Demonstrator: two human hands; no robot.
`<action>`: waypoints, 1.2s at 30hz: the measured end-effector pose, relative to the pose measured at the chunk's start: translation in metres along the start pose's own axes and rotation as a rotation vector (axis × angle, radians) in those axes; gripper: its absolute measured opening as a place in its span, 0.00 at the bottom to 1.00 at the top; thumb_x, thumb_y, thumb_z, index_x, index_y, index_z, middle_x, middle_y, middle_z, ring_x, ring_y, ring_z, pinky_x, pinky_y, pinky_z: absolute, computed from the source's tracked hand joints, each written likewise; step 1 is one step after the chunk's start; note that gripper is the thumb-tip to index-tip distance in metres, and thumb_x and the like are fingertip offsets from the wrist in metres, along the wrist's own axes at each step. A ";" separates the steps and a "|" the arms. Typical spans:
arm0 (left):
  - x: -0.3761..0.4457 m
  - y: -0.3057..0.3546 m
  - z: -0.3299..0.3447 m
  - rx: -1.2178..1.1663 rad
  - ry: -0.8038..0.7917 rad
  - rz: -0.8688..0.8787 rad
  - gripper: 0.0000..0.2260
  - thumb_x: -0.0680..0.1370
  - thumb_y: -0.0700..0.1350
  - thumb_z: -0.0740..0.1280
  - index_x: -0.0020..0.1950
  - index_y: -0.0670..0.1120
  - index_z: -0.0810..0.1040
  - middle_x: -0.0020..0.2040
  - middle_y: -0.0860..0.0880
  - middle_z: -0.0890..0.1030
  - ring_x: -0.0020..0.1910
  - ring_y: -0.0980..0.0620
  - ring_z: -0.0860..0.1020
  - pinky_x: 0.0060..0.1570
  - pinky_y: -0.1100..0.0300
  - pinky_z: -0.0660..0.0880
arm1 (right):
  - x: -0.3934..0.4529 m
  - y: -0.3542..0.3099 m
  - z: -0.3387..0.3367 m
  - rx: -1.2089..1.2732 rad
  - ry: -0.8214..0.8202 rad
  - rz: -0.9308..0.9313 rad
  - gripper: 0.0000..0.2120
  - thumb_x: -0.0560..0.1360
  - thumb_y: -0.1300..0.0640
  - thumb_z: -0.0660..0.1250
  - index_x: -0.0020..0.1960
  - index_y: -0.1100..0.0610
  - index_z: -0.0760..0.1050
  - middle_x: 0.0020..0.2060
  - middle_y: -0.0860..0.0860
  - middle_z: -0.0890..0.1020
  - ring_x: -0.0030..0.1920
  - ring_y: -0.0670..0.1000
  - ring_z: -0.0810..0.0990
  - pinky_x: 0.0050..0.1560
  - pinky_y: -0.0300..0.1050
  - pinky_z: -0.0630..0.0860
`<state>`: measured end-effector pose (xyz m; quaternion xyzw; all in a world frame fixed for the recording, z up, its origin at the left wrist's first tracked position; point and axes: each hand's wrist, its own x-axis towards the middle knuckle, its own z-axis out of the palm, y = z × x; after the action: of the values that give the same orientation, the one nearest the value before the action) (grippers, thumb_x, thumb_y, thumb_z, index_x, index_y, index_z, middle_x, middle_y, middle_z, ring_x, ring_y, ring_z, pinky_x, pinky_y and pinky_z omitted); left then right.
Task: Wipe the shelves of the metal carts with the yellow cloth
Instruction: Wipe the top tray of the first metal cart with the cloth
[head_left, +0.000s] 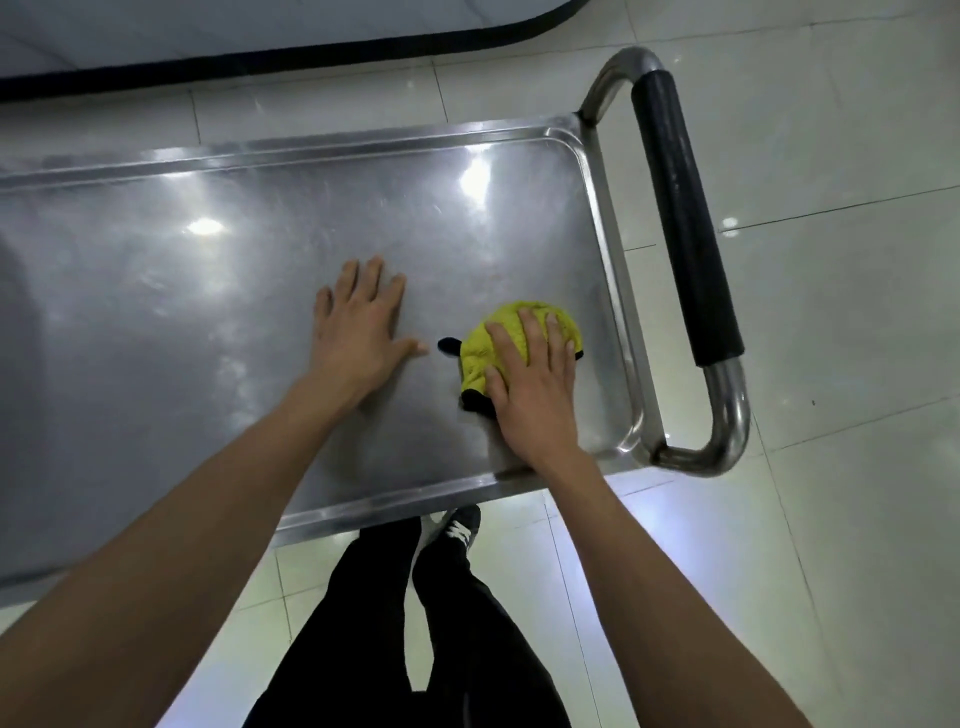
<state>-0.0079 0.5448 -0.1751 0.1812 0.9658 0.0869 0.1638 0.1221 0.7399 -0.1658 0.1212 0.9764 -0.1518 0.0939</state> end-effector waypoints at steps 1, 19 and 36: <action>-0.005 0.001 0.002 0.006 0.019 -0.027 0.43 0.72 0.67 0.69 0.80 0.51 0.57 0.81 0.48 0.54 0.80 0.43 0.48 0.74 0.34 0.53 | -0.017 0.001 0.003 -0.001 -0.010 -0.002 0.23 0.82 0.48 0.56 0.77 0.45 0.61 0.79 0.52 0.54 0.79 0.59 0.47 0.76 0.63 0.48; -0.044 0.005 0.001 -0.024 0.009 -0.227 0.48 0.72 0.73 0.62 0.81 0.47 0.46 0.80 0.46 0.56 0.78 0.40 0.55 0.71 0.29 0.53 | -0.138 0.000 0.028 0.001 -0.041 -0.010 0.22 0.84 0.49 0.54 0.77 0.46 0.60 0.79 0.54 0.55 0.79 0.61 0.48 0.76 0.64 0.49; -0.033 -0.044 -0.010 0.087 0.052 -0.068 0.20 0.81 0.58 0.61 0.73 0.56 0.71 0.73 0.41 0.65 0.71 0.37 0.62 0.68 0.31 0.60 | -0.004 -0.057 0.029 -0.023 0.069 -0.082 0.22 0.82 0.50 0.58 0.76 0.46 0.63 0.78 0.55 0.59 0.78 0.63 0.52 0.75 0.65 0.52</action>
<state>0.0039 0.4904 -0.1667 0.1530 0.9782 0.0440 0.1332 0.1151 0.6770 -0.1768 0.0853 0.9849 -0.1398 0.0554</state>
